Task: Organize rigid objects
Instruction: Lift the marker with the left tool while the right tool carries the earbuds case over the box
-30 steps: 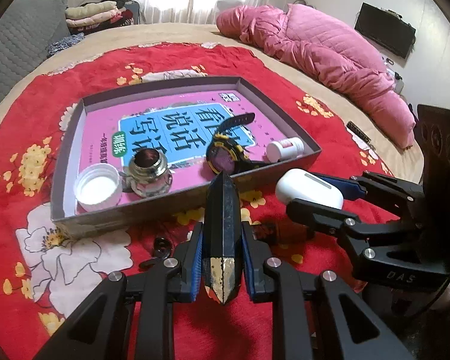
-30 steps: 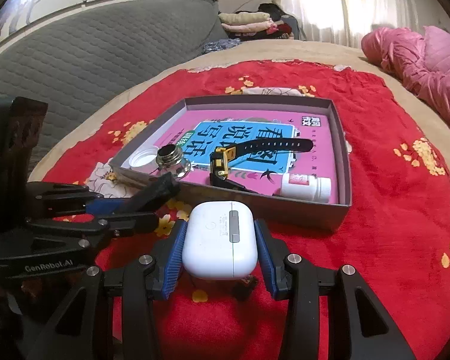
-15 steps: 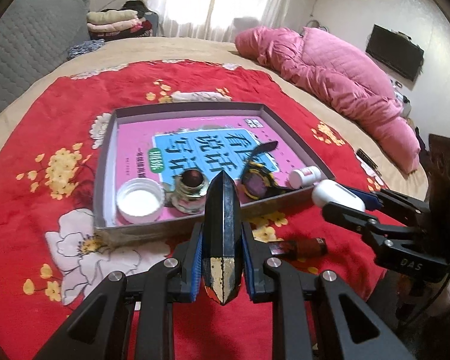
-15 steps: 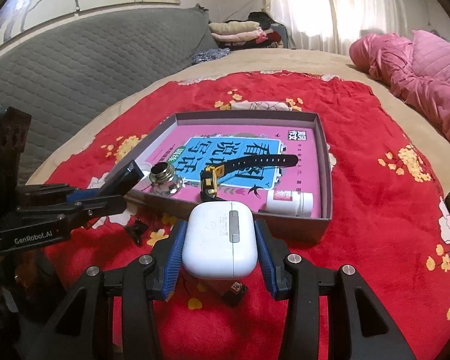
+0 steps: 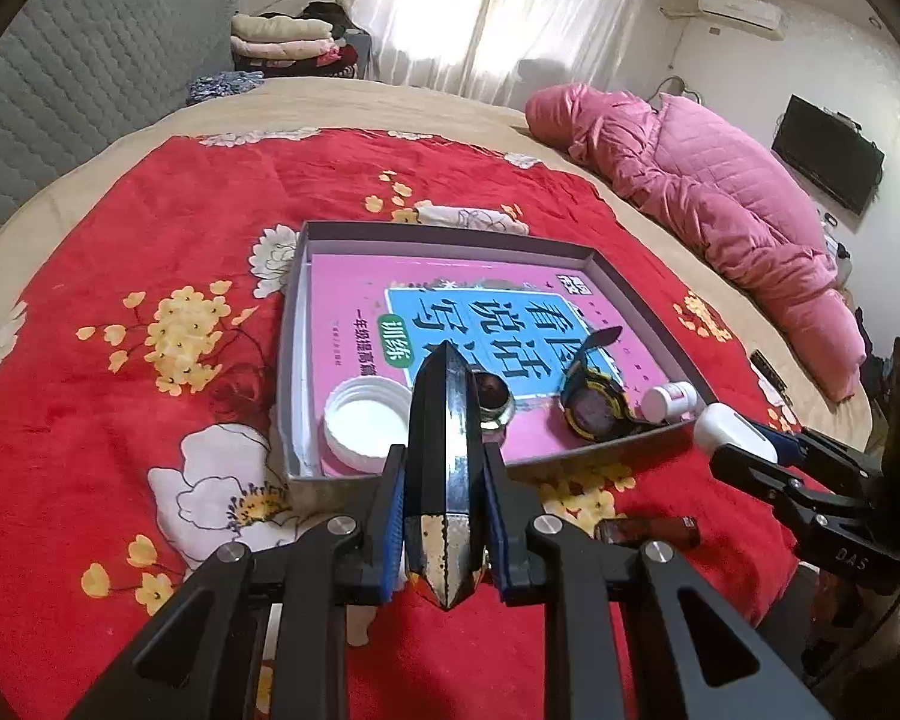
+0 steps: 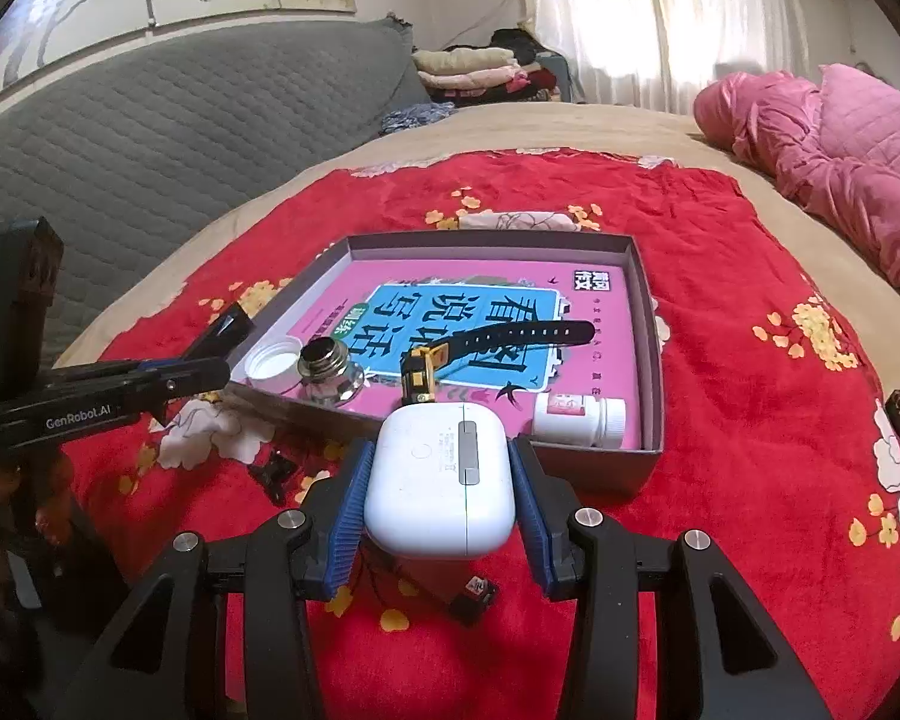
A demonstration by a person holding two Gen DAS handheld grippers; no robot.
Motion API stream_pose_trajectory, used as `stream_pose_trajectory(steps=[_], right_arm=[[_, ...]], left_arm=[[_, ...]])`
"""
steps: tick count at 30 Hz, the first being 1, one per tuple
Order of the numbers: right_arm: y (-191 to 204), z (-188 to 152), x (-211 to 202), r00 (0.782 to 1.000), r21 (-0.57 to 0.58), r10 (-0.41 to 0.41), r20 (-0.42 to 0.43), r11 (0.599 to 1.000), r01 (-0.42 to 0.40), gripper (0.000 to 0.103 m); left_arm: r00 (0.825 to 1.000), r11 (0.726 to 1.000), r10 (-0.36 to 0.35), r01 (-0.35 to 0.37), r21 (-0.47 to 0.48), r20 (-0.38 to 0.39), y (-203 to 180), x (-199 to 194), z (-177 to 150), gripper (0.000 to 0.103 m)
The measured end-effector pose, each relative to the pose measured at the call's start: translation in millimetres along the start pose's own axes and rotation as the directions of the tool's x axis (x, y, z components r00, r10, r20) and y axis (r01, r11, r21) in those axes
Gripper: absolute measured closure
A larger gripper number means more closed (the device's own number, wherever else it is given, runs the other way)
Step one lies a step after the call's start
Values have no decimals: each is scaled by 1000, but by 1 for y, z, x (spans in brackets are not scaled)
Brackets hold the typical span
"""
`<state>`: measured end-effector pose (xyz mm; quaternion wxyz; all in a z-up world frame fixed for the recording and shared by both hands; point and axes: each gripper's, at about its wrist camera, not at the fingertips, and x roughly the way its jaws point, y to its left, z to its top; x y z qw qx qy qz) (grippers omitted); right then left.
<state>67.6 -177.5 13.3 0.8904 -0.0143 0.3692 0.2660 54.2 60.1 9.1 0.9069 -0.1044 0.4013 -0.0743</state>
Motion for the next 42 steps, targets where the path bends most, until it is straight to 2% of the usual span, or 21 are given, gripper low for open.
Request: stream_pose_trajectory(steps=[11,24,42], right_arm=[[-7,5,5,1000,28,-19,3,999,19,57],[-13,24,10,997,48,-65,35,997,63,57],[-14,44,36,991,64,-132,9,989,131,57]], left_arm=[[1000,999,-5,6,-39,18,6,16,15,80],[999,1000,25,-25,-17,24,3,41,28,80],[1000,999,-24,24,-24,9,6,64,32,80]])
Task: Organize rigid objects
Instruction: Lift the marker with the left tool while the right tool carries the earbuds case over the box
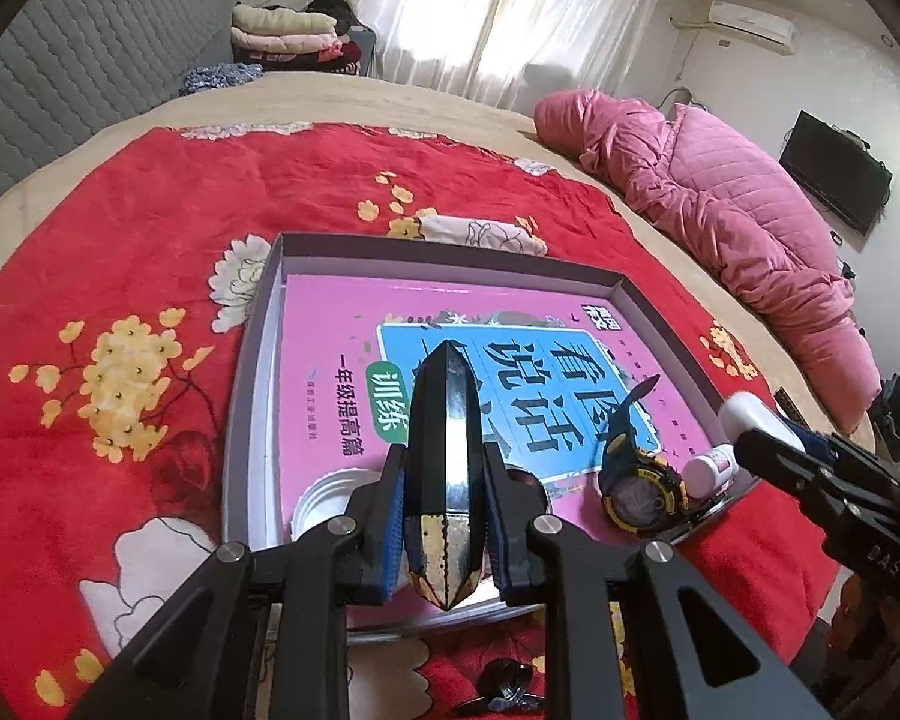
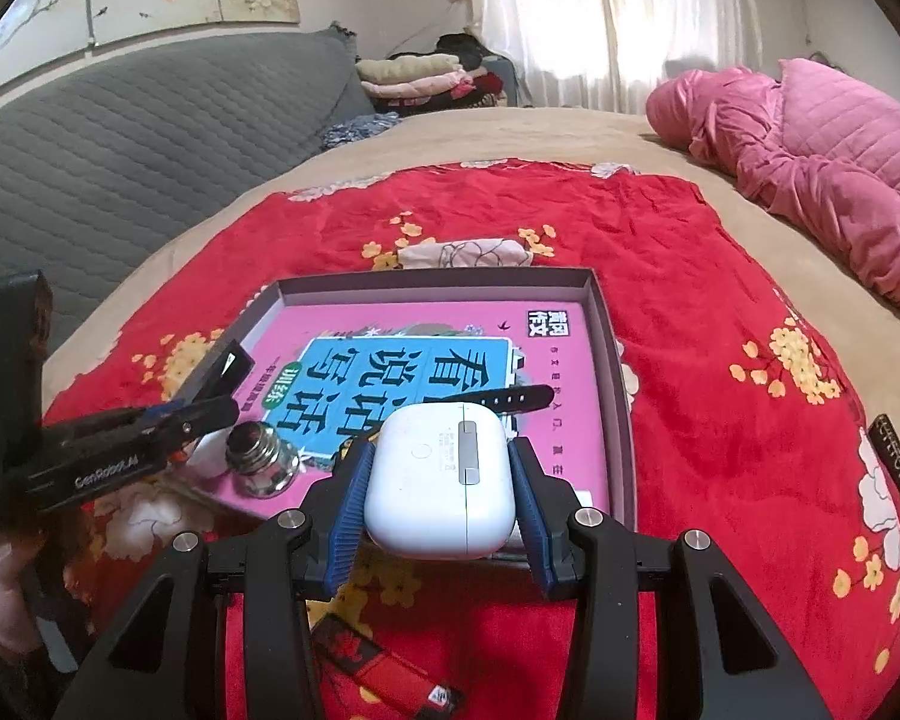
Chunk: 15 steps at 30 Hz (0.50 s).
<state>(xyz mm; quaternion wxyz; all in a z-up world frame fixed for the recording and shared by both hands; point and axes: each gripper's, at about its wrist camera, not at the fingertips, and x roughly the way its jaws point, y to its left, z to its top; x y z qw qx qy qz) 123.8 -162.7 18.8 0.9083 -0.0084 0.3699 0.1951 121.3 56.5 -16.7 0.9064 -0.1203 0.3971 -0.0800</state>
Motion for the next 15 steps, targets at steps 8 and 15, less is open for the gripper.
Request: stream_pose_trajectory(steps=[8,15], right_arm=[[0,9,16,1000,34,-15,-22,999,16,57],[6,11,31,998,20,-16,-54,1000,17,57]], left_arm=[[1000,1000,-17,17,11,-7,0,1,1,80],[1000,1000,-5,5,13,-22,1,0,2,80]])
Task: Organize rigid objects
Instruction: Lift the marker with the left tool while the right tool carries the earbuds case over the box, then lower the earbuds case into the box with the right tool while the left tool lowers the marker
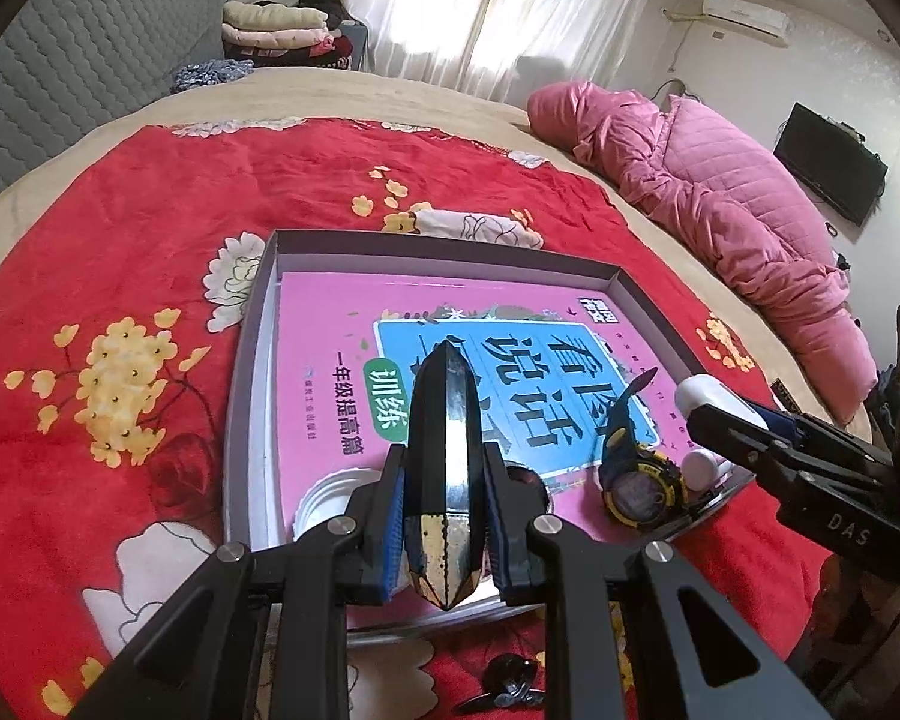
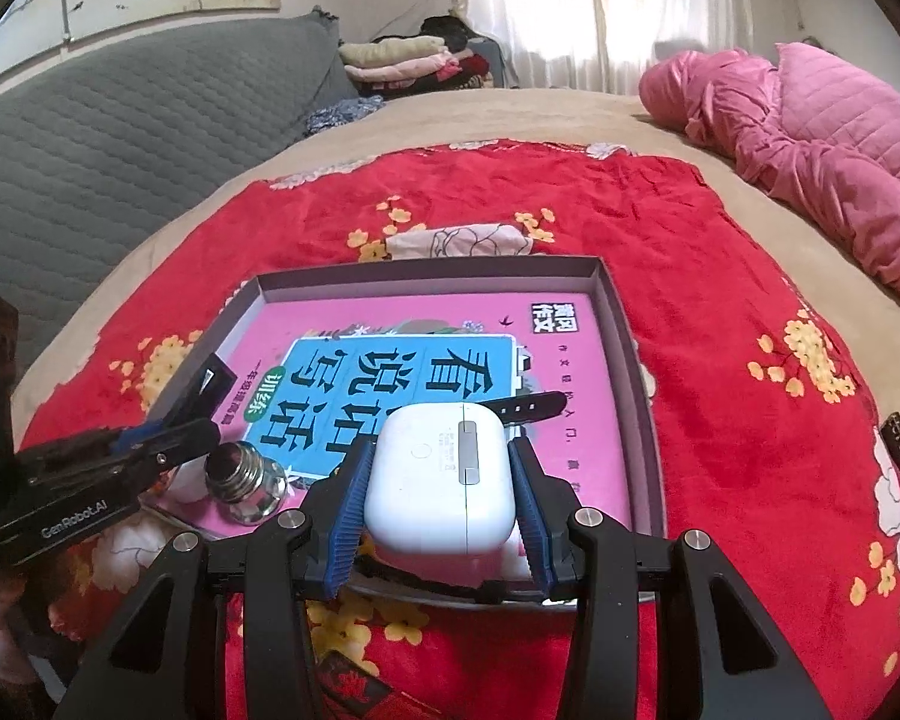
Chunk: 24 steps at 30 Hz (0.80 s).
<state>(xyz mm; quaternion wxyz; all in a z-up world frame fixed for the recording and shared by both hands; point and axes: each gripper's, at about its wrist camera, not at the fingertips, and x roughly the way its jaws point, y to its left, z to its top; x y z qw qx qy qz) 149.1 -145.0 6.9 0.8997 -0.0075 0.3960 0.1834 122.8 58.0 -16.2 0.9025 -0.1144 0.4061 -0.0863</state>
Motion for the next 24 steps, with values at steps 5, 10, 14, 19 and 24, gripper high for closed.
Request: stream_pose_trajectory(steps=[5,10,14,19,24], right_arm=[[0,0,8,1000,7,-12,-21,1000,12,57],[-2,-1,15,998,11,-28,-47,1000,29,57],[-2,-1,20,997,0,-38,-70,999,38,57],[5,-1,24,996,-35,-39,-81,999,36,57],[7,0,28,994,-53,-55,-96,997,50,57]], left_arm=[[1000,1000,19,-19,-14,-22,6,1,-1,80],[999,999,22,-23,-27,-35,12,3,-2,80],[999,999,20,-21,-29,-45,14,5,-2,80],[998,999,13,-15,-43,-64,18,9,-3,80],[998,998,9,-14,-64,-69,24,9,-2,80]])
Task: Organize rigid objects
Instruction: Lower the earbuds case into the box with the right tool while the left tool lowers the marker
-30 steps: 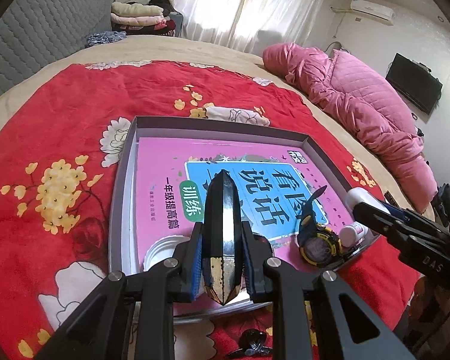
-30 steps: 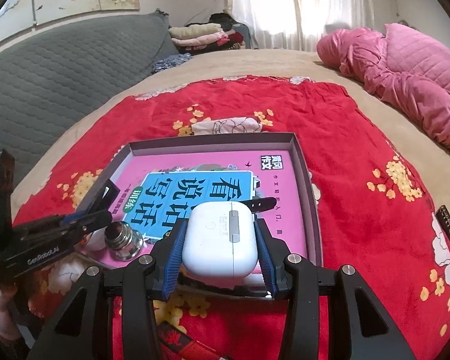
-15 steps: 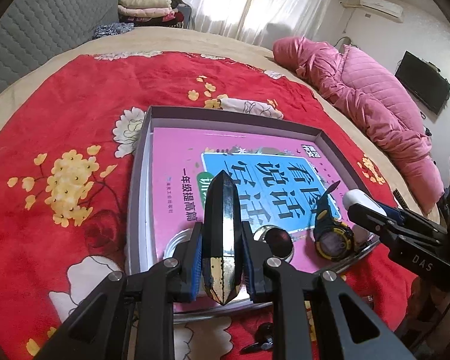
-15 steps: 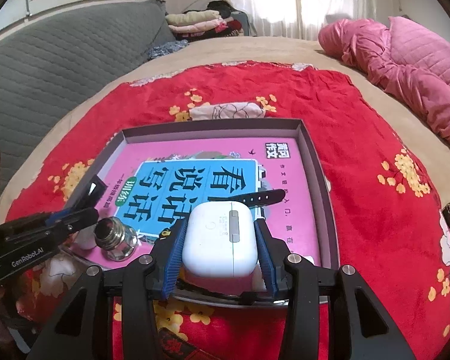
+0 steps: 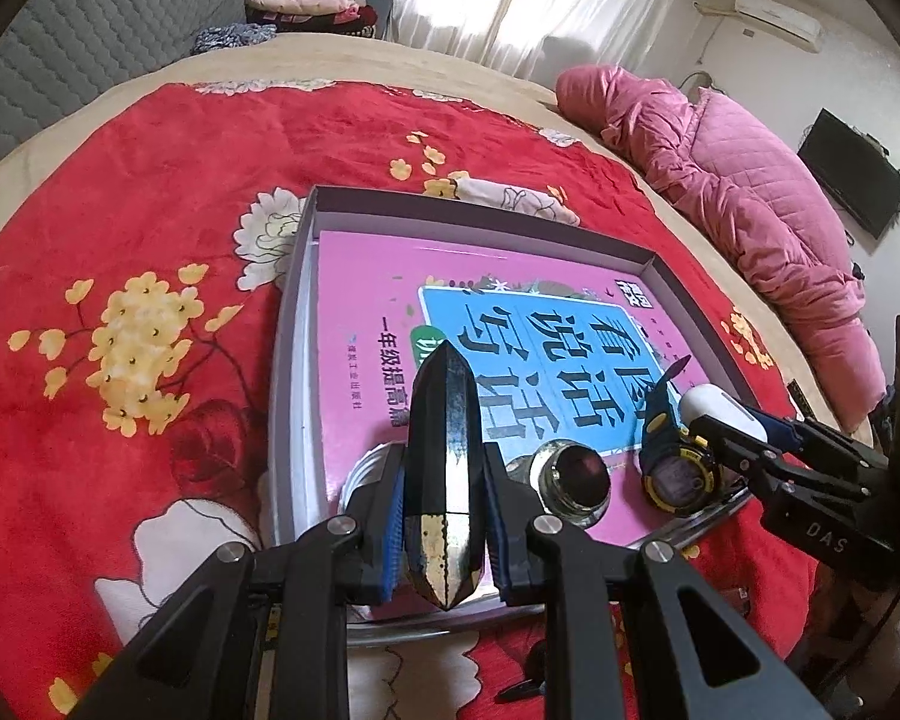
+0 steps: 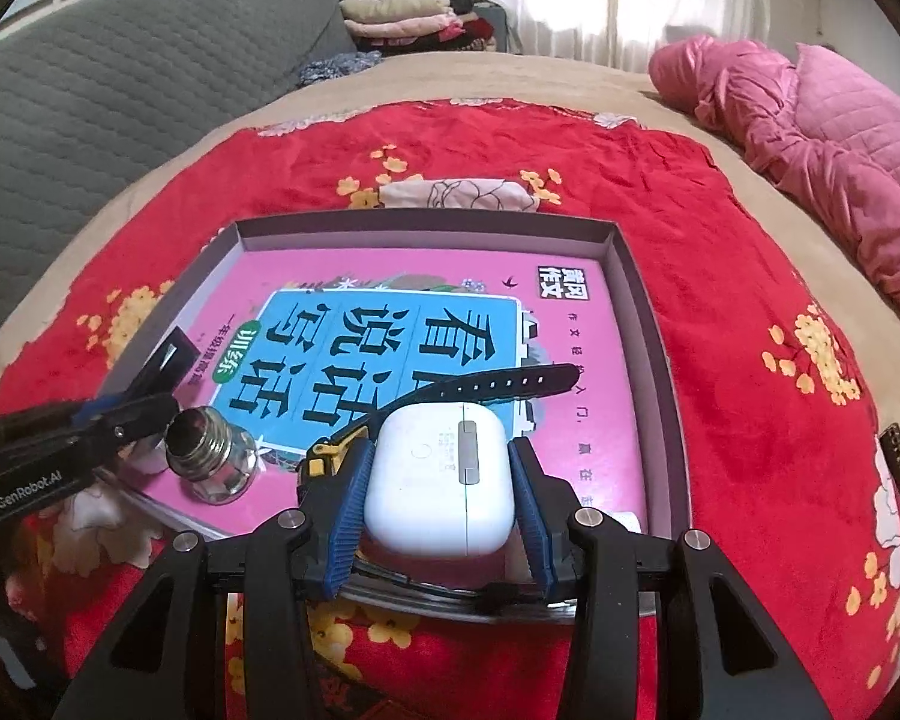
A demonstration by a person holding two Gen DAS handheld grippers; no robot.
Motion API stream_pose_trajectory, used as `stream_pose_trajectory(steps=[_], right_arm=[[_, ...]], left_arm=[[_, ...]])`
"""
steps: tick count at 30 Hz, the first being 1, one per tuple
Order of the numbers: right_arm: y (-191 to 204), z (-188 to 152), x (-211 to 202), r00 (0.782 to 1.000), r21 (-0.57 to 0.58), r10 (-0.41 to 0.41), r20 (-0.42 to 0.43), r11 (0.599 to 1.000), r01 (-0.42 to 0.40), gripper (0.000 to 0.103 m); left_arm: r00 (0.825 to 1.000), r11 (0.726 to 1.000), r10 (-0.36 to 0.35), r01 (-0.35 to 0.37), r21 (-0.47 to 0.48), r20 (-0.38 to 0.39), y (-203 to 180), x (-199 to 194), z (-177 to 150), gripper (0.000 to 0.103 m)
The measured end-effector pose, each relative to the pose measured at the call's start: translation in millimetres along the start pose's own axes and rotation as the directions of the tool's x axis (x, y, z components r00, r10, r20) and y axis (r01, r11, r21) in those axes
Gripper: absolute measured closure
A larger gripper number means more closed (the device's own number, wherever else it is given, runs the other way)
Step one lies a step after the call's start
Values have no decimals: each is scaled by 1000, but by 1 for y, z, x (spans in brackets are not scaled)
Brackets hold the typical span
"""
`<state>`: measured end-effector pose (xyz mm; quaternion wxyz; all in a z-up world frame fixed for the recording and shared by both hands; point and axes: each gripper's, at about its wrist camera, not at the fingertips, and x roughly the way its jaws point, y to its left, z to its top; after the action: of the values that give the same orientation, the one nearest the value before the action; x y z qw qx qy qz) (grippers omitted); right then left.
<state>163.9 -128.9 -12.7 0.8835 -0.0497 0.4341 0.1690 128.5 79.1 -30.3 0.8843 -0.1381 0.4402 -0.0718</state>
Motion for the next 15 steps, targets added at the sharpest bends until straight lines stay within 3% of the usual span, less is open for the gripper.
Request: stream_pose_trajectory(steps=[15], right_arm=[[0,5,9,999,9,2,-46,1000,-1,57]], left_arm=[[1000,1000,0,0,-24,-3,7,-3,2,80]])
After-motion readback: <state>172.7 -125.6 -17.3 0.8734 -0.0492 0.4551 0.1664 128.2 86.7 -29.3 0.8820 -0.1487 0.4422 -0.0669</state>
